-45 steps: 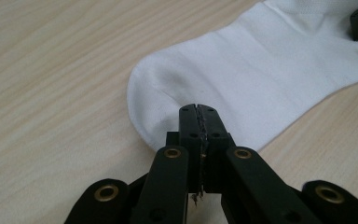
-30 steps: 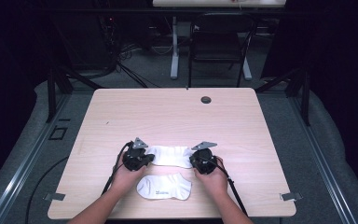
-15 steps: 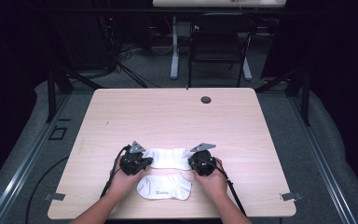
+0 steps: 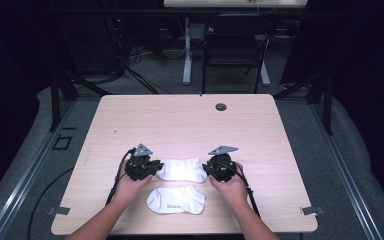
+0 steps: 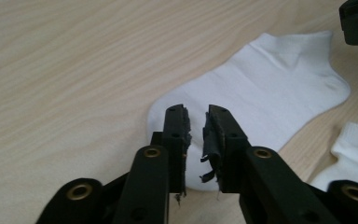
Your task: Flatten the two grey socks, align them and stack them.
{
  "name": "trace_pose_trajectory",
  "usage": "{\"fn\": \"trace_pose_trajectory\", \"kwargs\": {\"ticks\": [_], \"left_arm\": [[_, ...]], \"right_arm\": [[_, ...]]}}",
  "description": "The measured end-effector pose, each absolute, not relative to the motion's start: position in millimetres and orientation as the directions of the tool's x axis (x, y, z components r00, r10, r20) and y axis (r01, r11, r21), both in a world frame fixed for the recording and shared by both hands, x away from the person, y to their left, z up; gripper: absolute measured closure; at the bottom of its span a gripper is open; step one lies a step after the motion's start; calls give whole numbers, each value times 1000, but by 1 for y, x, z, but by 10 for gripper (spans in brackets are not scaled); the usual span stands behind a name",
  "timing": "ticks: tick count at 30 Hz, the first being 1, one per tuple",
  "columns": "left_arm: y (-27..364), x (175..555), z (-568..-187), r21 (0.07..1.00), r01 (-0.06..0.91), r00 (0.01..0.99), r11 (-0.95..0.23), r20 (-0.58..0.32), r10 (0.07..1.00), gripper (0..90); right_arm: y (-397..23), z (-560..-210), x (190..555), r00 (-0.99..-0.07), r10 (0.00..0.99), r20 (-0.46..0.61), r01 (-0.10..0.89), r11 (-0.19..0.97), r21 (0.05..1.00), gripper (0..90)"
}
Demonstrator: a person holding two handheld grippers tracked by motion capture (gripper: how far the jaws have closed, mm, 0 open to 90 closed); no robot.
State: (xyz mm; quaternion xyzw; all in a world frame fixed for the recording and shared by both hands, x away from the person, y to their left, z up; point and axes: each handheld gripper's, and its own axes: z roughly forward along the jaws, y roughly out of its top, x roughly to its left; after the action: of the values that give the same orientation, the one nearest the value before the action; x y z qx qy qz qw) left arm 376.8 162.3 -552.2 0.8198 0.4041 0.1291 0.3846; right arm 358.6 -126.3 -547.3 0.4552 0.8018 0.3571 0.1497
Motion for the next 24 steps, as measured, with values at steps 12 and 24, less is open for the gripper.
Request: {"fn": "trace_pose_trajectory", "kwargs": {"ticks": [12,24], "left_arm": [[169,404,-563,688,623,591,-372,-103,800,651],[165,405,-568,669,631,606,-393,-108,788,687]], "right_arm": [[-125,-550,382,-521,845,123,664,310,681,660],[-113,-560,389,-531,836,136,677,323,661,654]]}}
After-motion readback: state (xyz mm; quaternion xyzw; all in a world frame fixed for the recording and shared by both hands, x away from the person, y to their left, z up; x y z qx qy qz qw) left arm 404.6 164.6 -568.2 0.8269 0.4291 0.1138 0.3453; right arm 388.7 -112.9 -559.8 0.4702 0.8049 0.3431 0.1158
